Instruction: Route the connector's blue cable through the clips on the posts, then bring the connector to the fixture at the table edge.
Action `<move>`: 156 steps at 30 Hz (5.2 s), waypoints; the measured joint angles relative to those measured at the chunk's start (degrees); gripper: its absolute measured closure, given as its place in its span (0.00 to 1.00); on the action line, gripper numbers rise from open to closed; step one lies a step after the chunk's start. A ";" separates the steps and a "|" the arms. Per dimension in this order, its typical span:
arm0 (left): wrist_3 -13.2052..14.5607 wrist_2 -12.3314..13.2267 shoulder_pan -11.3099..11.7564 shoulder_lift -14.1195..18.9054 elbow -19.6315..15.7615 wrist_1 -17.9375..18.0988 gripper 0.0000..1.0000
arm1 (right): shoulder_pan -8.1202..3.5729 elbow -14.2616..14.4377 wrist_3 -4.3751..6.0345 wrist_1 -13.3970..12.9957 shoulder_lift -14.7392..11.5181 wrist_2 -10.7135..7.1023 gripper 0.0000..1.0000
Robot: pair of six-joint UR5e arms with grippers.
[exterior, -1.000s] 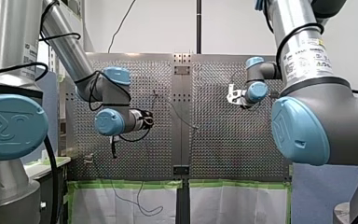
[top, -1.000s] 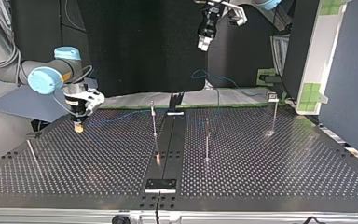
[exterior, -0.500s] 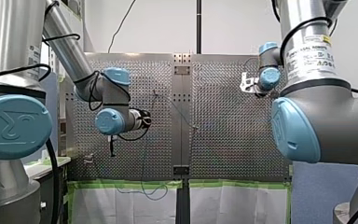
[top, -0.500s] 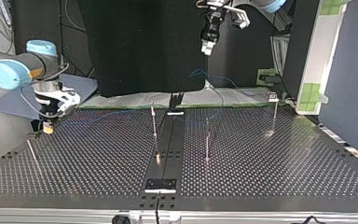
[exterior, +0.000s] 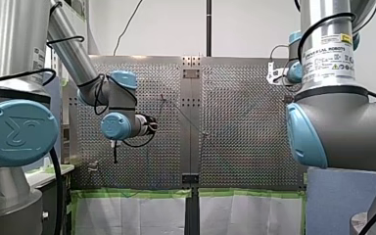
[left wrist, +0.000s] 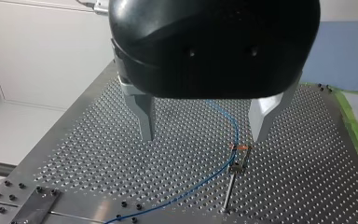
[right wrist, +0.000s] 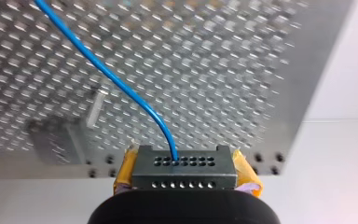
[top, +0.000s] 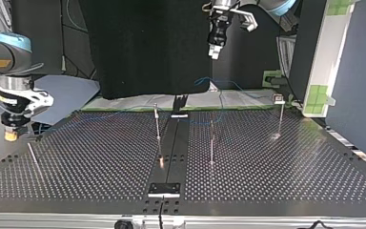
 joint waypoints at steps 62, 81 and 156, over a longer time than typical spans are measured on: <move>1.12 1.05 3.05 -0.02 0.07 -1.87 0.00 | -7.48 -1.55 -7.76 -4.35 11.69 -18.74 1.00; 1.24 1.67 3.76 -0.03 0.08 -1.87 0.00 | -6.15 -4.18 -5.40 -5.90 13.03 -19.76 1.00; 1.62 1.94 4.30 -0.02 0.59 -3.26 0.00 | -6.76 -6.04 -5.89 -4.75 14.10 -22.42 1.00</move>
